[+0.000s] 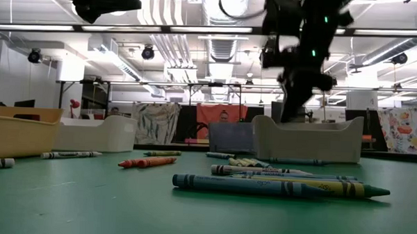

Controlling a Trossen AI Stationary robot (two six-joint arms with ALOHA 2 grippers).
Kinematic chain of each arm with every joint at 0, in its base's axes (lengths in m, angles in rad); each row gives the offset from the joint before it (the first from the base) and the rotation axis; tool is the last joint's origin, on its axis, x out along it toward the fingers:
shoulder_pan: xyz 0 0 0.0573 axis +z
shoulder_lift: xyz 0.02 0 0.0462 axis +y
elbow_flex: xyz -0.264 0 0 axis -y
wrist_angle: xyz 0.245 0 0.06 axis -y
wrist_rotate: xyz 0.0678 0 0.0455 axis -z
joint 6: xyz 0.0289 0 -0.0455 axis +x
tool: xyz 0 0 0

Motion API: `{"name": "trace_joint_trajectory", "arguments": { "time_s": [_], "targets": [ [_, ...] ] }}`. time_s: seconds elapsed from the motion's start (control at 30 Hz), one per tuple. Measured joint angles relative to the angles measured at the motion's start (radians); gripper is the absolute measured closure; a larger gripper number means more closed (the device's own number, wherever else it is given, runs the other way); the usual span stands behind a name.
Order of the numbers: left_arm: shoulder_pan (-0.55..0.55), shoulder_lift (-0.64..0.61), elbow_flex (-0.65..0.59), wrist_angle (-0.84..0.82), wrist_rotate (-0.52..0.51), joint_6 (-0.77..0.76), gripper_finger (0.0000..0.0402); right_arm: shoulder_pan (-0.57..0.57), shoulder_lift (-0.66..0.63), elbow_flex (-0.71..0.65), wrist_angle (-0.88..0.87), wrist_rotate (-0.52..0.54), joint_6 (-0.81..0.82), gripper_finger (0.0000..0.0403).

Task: Sort crayons
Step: Put the green crayon into the gray bin, then put the white crayon into the black bin

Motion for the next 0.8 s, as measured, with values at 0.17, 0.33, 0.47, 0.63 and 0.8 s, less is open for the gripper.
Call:
{"name": "trace_joint_trajectory", "arguments": {
  "time_s": [0.17,0.33,0.47,0.63,0.8],
  "targets": [
    [0.000,0.000,0.000,0.000,0.000,0.000,0.0402,-0.042,0.000,-0.073,0.066,0.000,0.017,0.0394],
    [0.000,0.000,0.000,0.000,0.000,0.000,0.0402,-0.052,0.000,-0.075,0.079,0.000,0.035,0.0394],
    [0.001,0.000,0.000,0.000,0.000,0.000,0.0402,-0.054,0.000,-0.068,0.109,0.000,0.031,0.0391],
    [0.002,0.000,0.000,0.002,0.000,-0.021,0.0402,-0.054,0.000,-0.068,0.161,0.000,0.034,0.0364],
    [0.002,0.000,0.000,0.008,0.000,-0.071,0.0402,-0.054,0.000,-0.067,0.177,0.001,0.026,0.0331]
  ]
}}
